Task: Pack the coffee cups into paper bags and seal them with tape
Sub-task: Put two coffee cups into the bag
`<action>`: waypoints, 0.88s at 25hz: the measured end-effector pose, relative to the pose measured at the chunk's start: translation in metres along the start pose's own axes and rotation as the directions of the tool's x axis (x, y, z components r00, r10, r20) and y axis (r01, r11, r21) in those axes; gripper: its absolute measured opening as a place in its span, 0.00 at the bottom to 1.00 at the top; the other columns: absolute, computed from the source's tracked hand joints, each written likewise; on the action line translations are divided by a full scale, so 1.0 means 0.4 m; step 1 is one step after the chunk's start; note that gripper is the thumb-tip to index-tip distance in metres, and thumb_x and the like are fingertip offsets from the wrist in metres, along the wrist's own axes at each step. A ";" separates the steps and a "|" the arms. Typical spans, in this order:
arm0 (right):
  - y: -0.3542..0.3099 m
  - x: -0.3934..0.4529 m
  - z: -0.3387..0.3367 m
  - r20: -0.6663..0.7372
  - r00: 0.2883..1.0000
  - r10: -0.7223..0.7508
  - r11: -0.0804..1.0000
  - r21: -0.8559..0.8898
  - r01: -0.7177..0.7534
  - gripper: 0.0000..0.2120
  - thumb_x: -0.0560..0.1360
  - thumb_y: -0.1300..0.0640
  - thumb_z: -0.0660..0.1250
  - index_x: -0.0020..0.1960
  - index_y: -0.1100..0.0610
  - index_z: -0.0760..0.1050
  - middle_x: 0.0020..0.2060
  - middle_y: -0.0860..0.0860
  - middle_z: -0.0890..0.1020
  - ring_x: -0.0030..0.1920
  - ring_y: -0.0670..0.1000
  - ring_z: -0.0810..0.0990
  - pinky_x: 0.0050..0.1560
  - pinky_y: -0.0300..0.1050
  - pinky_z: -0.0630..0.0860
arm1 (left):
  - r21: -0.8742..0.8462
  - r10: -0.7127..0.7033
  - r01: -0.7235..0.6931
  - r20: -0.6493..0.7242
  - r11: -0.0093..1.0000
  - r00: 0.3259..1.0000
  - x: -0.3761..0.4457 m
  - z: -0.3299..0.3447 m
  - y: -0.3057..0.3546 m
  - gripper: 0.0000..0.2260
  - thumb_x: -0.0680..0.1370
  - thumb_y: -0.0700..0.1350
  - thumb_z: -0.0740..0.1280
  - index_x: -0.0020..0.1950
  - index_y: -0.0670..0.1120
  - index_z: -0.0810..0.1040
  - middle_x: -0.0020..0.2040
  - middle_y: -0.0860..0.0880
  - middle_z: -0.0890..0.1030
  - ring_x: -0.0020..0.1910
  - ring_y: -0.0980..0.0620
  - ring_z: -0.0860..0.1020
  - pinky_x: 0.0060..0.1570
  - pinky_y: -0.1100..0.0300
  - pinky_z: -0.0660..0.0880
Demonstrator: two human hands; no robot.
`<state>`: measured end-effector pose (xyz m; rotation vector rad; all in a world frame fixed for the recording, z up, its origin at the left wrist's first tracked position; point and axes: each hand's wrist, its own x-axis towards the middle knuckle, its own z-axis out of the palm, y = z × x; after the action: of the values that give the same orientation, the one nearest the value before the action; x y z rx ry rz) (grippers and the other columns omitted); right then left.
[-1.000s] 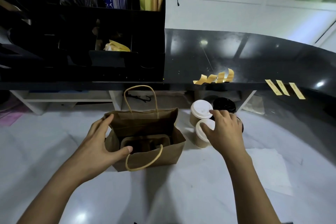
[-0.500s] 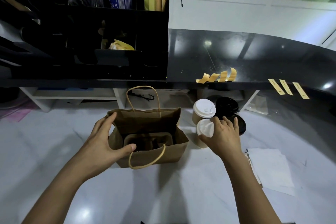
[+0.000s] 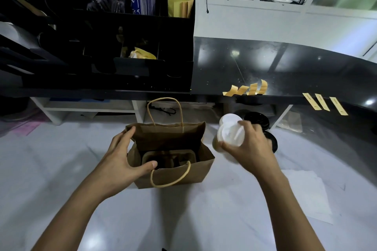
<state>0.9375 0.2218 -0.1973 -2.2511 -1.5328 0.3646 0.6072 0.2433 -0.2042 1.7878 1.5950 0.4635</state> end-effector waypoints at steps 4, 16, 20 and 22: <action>-0.068 -0.008 -0.092 -0.231 0.967 -0.109 0.970 0.186 0.154 0.40 0.67 0.34 0.75 0.74 0.43 0.64 0.67 0.51 0.67 0.67 0.56 0.70 0.66 0.59 0.73 | -0.004 -0.005 0.005 -0.003 1.000 1.000 0.007 -0.001 -0.003 0.50 0.66 0.67 0.71 0.81 0.59 0.48 0.80 0.59 0.50 0.77 0.46 0.60 0.69 0.46 0.68; -0.232 -0.093 -0.155 -0.238 0.876 -0.419 0.637 0.611 0.471 0.31 0.69 0.38 0.72 0.69 0.44 0.69 0.64 0.47 0.74 0.64 0.47 0.74 0.55 0.37 0.76 | -0.018 0.024 -0.024 -0.006 1.000 1.000 0.014 0.002 -0.010 0.53 0.62 0.66 0.74 0.81 0.58 0.49 0.80 0.59 0.51 0.76 0.46 0.62 0.69 0.48 0.70; -0.269 -0.082 -0.141 0.048 0.853 -0.520 0.701 0.595 0.394 0.31 0.68 0.33 0.71 0.68 0.40 0.69 0.61 0.42 0.74 0.63 0.45 0.74 0.56 0.44 0.80 | -0.068 0.034 -0.033 0.016 0.997 0.999 0.015 -0.001 -0.022 0.53 0.62 0.67 0.76 0.80 0.63 0.49 0.79 0.61 0.51 0.75 0.47 0.63 0.69 0.47 0.71; -0.280 -0.074 -0.126 0.135 0.844 -0.519 0.777 0.486 0.400 0.31 0.70 0.34 0.72 0.69 0.38 0.67 0.60 0.40 0.71 0.62 0.44 0.73 0.55 0.44 0.80 | -0.086 0.047 -0.045 0.014 0.995 0.999 0.013 -0.003 -0.026 0.56 0.59 0.71 0.75 0.80 0.63 0.49 0.79 0.63 0.51 0.74 0.48 0.64 0.69 0.47 0.72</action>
<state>0.8552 0.2222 -0.1014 -1.4534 -1.8487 0.7933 0.5997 0.2489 -0.2115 1.7627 1.5030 0.5295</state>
